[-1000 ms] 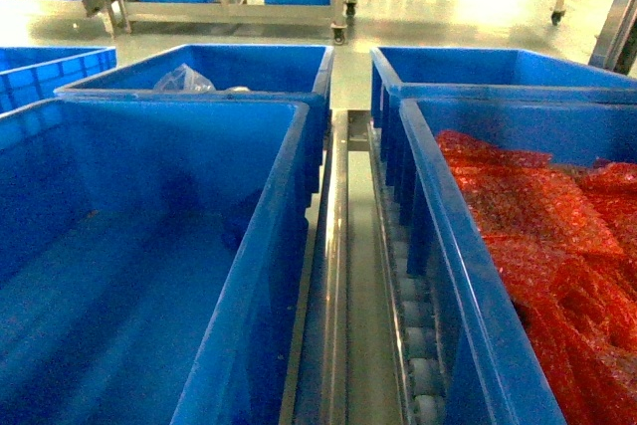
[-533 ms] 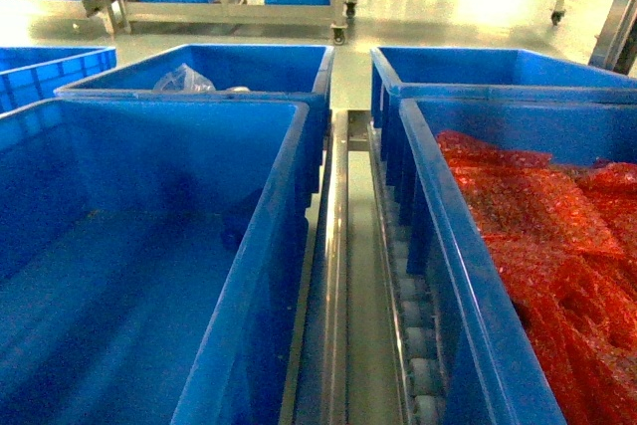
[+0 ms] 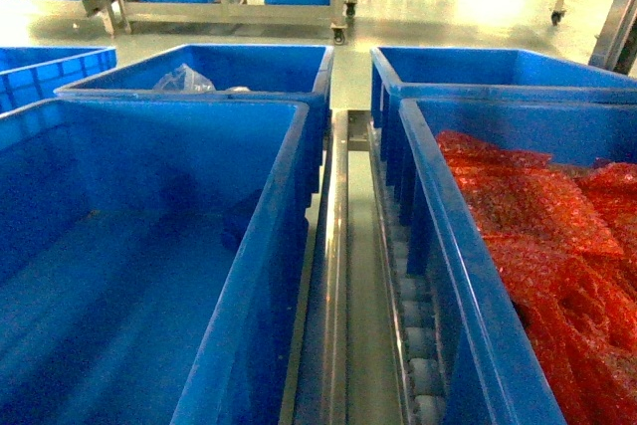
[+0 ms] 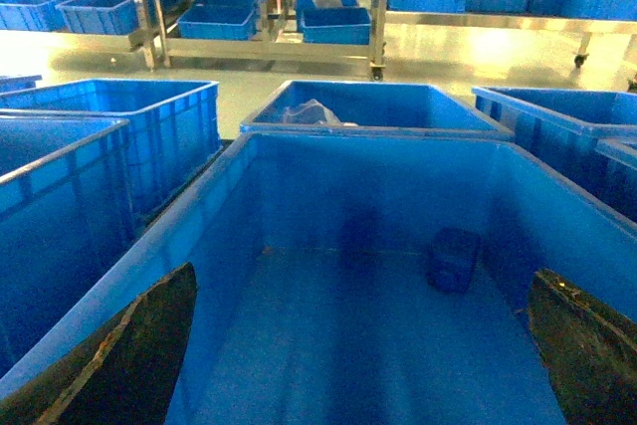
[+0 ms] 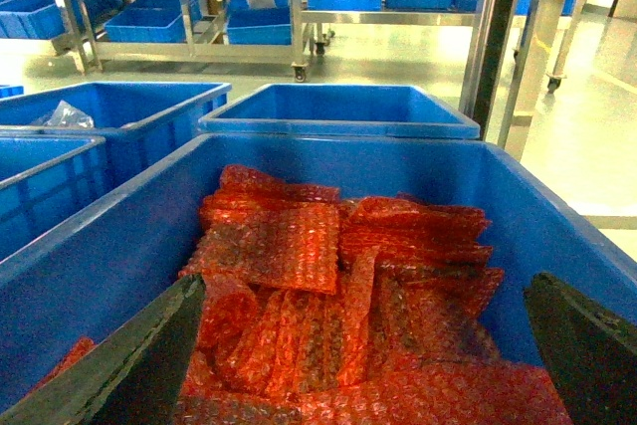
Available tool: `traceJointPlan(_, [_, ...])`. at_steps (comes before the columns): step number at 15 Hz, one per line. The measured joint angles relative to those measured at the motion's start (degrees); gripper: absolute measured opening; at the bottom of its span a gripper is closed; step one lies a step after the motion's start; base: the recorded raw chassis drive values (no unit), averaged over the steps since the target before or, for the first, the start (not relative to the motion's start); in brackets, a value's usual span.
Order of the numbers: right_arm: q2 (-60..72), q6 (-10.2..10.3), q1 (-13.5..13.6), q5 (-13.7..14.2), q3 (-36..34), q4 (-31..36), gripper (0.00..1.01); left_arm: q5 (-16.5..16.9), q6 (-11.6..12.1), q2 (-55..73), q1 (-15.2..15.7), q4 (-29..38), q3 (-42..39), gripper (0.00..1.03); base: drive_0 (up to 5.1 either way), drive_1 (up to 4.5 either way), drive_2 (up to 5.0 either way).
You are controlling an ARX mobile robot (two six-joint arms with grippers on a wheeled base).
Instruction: Pick blue part to blue bin on bottom shelf
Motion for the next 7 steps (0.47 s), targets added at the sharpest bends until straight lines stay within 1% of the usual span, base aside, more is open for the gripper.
traceJointPlan(7, [0.0,-0.02,0.0,0.0,0.0,0.0,0.98,0.0,0.0,0.0,0.0,0.0,0.0,0.98,0.0,0.0,0.0])
